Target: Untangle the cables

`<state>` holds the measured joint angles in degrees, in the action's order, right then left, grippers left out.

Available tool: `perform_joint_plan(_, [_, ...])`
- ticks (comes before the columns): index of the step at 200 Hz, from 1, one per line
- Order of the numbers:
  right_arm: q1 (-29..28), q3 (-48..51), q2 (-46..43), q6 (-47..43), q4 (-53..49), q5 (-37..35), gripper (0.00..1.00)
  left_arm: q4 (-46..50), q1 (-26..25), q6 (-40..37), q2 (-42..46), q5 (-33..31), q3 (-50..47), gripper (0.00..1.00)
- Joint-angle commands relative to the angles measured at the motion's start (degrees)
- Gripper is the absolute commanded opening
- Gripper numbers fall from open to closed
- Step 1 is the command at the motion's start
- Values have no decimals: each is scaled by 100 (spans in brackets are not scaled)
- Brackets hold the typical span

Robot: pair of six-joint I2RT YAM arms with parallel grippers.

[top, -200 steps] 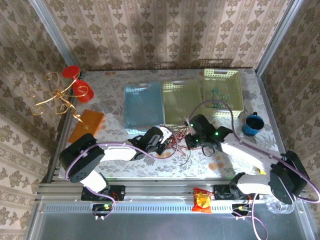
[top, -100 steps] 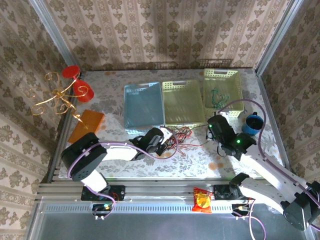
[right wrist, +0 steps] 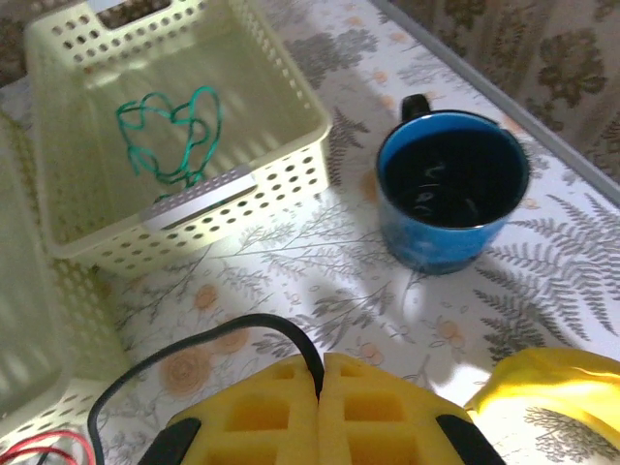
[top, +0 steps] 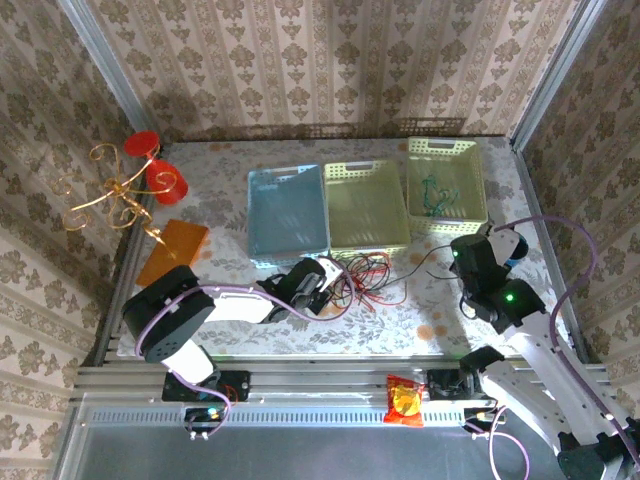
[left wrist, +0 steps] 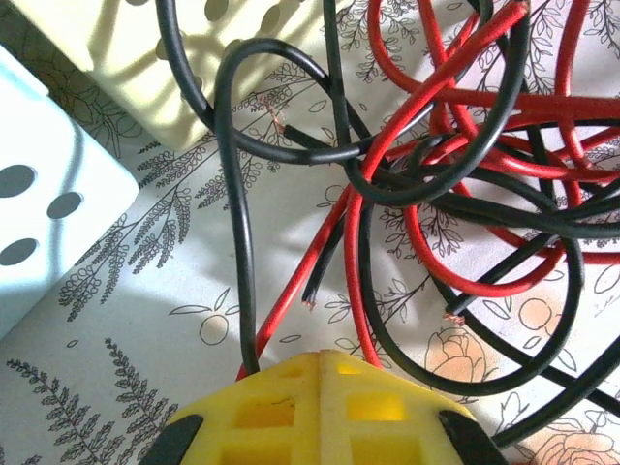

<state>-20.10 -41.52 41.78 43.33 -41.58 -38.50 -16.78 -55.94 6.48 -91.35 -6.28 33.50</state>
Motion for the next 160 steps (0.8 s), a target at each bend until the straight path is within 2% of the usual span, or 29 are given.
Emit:
perform_joint_plan(1, [147, -175, -169, 426, -325, -536, 0, 50, -3, 130, 73, -86, -96, 0])
perform_joint_plan(36, [359, -426, -313, 362, -344, -583, 0, 36, 15, 189, 91, -101, -192, 0])
perform_joint_plan(125, [844, -1145, -266, -443, -481, -1771, 0, 42, 73, 310, 100, -303, -282, 0])
perform_joint_plan(160, [1018, -1274, -329, -734, -377, -1810, 0, 34, 92, 343, 89, -365, -306, 0])
